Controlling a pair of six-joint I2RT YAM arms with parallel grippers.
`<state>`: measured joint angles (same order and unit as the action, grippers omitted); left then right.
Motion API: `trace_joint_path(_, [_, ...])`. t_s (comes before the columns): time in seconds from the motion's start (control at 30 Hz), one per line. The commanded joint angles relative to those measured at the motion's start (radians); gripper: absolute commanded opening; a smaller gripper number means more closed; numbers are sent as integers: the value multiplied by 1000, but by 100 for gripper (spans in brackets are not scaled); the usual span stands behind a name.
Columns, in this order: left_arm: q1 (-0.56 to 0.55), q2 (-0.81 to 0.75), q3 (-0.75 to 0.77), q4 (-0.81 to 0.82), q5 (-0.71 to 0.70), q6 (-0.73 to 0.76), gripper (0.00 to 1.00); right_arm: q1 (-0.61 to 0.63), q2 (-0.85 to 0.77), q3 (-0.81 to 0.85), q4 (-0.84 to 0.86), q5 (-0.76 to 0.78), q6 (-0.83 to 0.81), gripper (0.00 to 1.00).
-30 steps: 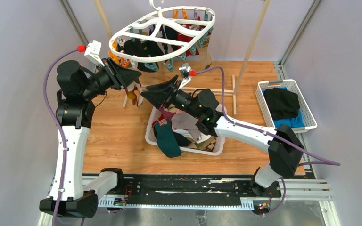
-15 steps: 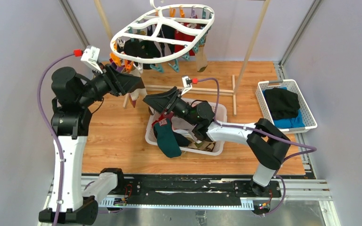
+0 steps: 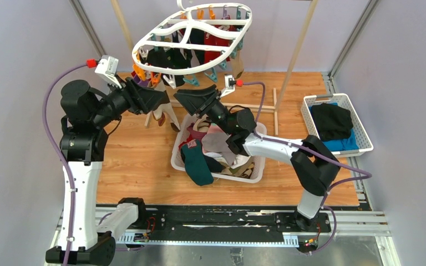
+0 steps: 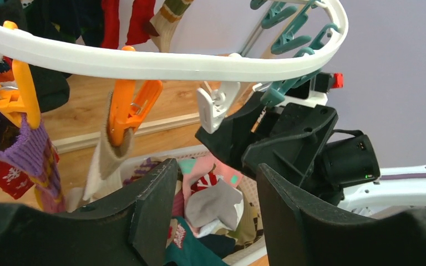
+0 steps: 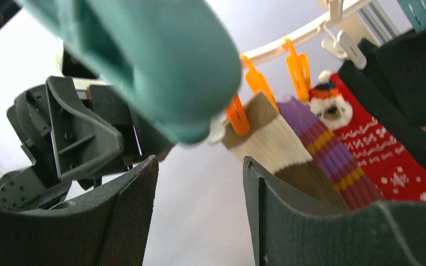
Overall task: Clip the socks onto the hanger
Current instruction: Rotate the hanger at the clothesline.
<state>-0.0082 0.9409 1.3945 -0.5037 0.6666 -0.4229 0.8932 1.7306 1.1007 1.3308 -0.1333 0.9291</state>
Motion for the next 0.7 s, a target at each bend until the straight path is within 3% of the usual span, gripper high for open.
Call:
trace_joint_path(0.0, [1,-6,9,9,13,-15,59,-33,90,98,104,-52,62,59])
trace_joint_path(0.53, [1,14,34,-9,37,-24,60,-97,233,274,266,-211,232,59])
trace_joint_path(0.67, [1,17,38,-12,39,-25,60,-99,237,295,266,-227,233,51])
